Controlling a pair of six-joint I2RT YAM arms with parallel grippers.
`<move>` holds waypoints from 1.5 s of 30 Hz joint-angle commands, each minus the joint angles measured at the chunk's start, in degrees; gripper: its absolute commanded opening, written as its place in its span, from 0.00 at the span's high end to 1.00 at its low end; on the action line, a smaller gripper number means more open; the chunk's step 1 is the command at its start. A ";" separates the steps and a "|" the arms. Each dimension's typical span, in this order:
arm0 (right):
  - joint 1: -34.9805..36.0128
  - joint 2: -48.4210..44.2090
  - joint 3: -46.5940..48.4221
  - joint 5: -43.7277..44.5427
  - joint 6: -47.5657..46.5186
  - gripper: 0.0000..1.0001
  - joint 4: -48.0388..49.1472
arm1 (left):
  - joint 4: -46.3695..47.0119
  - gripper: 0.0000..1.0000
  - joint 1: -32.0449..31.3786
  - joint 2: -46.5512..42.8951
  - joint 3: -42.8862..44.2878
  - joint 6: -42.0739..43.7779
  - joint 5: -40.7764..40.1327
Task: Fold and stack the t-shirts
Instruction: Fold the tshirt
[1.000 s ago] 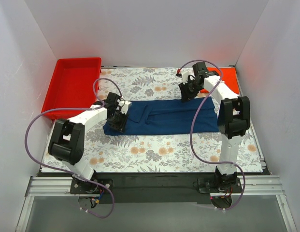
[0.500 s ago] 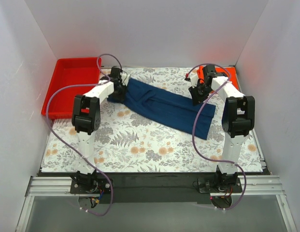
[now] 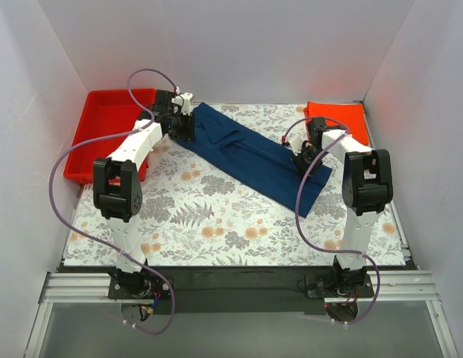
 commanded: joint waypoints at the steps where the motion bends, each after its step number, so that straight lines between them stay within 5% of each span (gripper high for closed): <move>1: 1.57 -1.47 -5.46 1.79 -2.19 0.85 -1.04 | 0.46 0.69 0.11 -7.87 -4.57 -2.39 3.96; 10: 20.03 -14.92 -25.33 -3.47 -2.54 0.89 -3.24 | -0.85 0.69 0.02 -12.01 -12.14 -5.20 6.60; 13: 33.42 -17.74 -26.74 -9.36 -0.70 0.89 -4.82 | -1.47 0.69 -0.33 -11.66 -13.02 -5.11 5.11; 18: 44.28 -18.80 -21.75 -17.61 2.81 0.88 -6.05 | -2.52 0.69 -2.53 -8.86 -11.63 -4.59 3.70; 24: 40.34 -19.58 -11.90 -18.51 3.43 0.83 -9.04 | -2.88 0.69 -5.87 -2.89 -8.28 -4.58 1.68; 34: 24.19 -17.83 -2.40 -21.76 4.75 0.79 -9.22 | -2.26 0.71 -8.51 9.59 -1.43 -4.24 -0.79; 45: 13.00 -8.44 9.81 -19.23 8.88 0.79 -6.06 | -3.49 0.71 -8.68 29.89 30.09 3.06 -0.34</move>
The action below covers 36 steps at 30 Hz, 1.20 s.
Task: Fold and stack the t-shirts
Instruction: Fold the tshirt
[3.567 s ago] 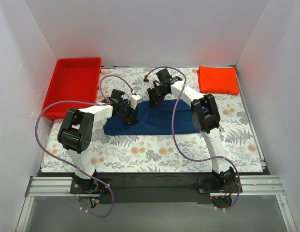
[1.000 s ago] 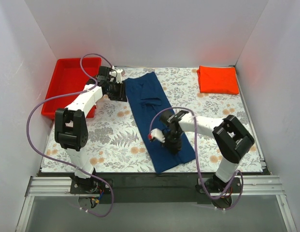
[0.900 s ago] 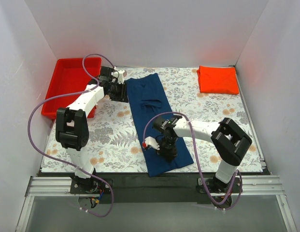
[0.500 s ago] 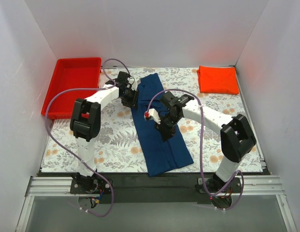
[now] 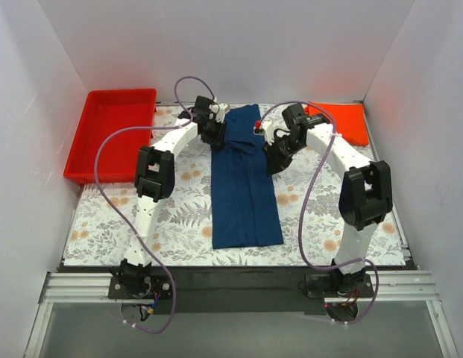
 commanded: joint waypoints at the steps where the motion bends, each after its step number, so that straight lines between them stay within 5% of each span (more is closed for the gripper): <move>1: -0.79 3.33 6.68 1.20 2.78 0.79 2.38 | 1.88 0.71 -0.07 4.16 7.96 4.17 -2.33; 6: -1.23 10.45 14.78 5.41 5.34 0.79 4.23 | 8.03 0.68 0.10 -0.64 6.32 4.18 -3.57; 14: -1.41 9.24 17.96 3.66 7.10 0.77 4.76 | 16.64 0.54 2.21 -23.92 -15.70 2.07 4.51; 16: -1.41 5.38 17.52 3.75 5.70 0.72 4.76 | 19.45 0.32 2.39 -29.99 -22.41 3.38 6.80; 18: -1.32 0.98 17.26 3.84 3.77 0.62 4.85 | 20.61 0.18 2.30 -38.08 -28.83 4.26 9.25; 20: -1.24 -3.83 16.73 3.58 1.57 0.49 5.02 | 20.17 0.16 2.39 -45.01 -33.05 6.18 11.97; 21: -1.06 -5.43 16.12 3.14 -1.40 0.27 5.11 | 20.17 0.15 2.22 -47.57 -37.59 7.33 13.38; 23: -0.89 -9.99 13.57 1.30 -4.31 0.04 5.38 | 20.69 0.14 2.30 -52.15 -43.41 11.79 18.13; 24: -0.71 -11.41 12.43 0.33 -6.07 0.02 5.64 | 21.48 0.14 2.13 -57.39 -46.14 12.61 19.01; 28: -0.62 -17.39 4.35 -7.49 -13.72 0.02 6.69 | 22.81 0.12 1.69 -67.87 -59.93 15.86 21.65; 32: 0.43 -23.09 -8.09 -11.45 -19.68 0.02 4.77 | 12.39 0.11 0.02 -75.01 -67.68 27.97 28.15; 36: 13.13 -29.26 -24.17 1.53 -24.54 0.02 5.81 | 10.41 0.11 -3.14 -84.50 -79.89 34.67 27.11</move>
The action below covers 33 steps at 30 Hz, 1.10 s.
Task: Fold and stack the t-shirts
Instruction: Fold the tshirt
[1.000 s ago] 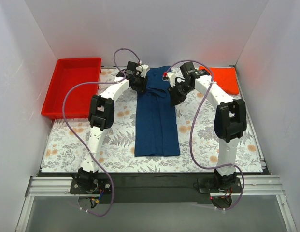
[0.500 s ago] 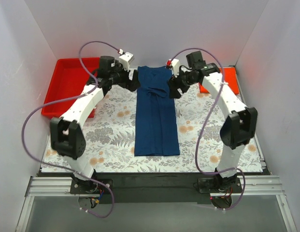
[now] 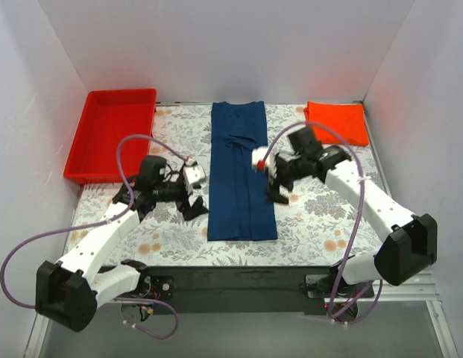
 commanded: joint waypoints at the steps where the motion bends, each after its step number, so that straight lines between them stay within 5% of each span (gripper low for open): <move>1: 10.68 -4.74 -13.61 7.20 -6.86 0.02 -1.18 | -5.04 0.14 -4.03 -8.27 -8.00 11.93 2.13; 5: 19.65 -10.45 -26.37 14.06 -5.46 0.03 6.28 | -2.41 0.30 -8.97 -10.66 -16.79 14.50 -1.39; 9: 23.18 -9.68 -31.92 17.06 -4.93 0.22 10.77 | 2.69 0.44 -12.75 -7.77 -20.05 14.24 -5.43; 15: 23.79 -7.04 -34.91 18.38 -5.28 0.45 14.90 | 10.07 0.50 -18.55 -4.42 -22.78 14.59 -10.71; 29: 23.97 -0.45 -39.14 22.60 -5.02 0.51 22.47 | 18.16 0.55 -22.42 7.69 -24.45 17.40 -16.33; 32: 23.97 0.78 -39.40 22.86 -4.67 0.59 23.43 | 19.13 0.64 -22.42 9.90 -24.02 17.85 -16.86; 33: 24.06 1.13 -39.31 22.95 -4.49 0.69 23.61 | 19.13 0.67 -22.42 10.17 -23.84 17.85 -16.78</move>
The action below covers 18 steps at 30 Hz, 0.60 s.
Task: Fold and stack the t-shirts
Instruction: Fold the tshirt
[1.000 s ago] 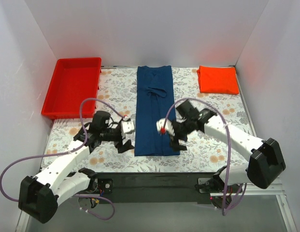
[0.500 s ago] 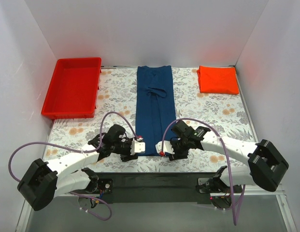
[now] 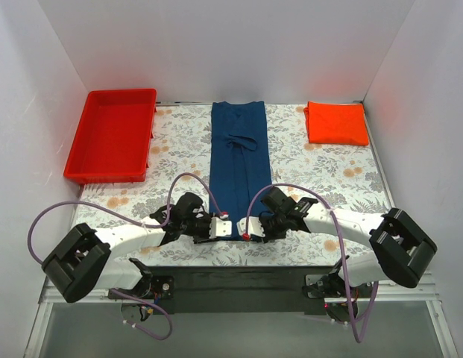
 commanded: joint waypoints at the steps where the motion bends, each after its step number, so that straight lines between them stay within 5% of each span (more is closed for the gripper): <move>1: 0.32 3.52 -1.28 2.01 0.71 0.76 1.54 | 0.07 0.71 -0.35 2.48 0.03 1.74 -2.37; 3: 0.67 3.87 -1.28 2.36 1.15 0.97 1.45 | -0.19 0.87 -0.43 1.96 0.21 1.39 -1.85; 8: 3.65 -0.41 -1.90 2.28 3.52 0.99 -0.47 | -7.47 1.00 -3.94 -3.13 1.52 2.35 -0.09; 12: 8.83 -5.43 0.11 -0.34 6.07 0.99 -5.91 | -13.10 1.00 -9.31 -10.69 2.13 2.45 0.95; 18: 7.45 -10.89 4.51 -0.80 3.53 0.99 -8.40 | -16.63 1.00 -9.58 -15.62 4.69 -2.39 -2.26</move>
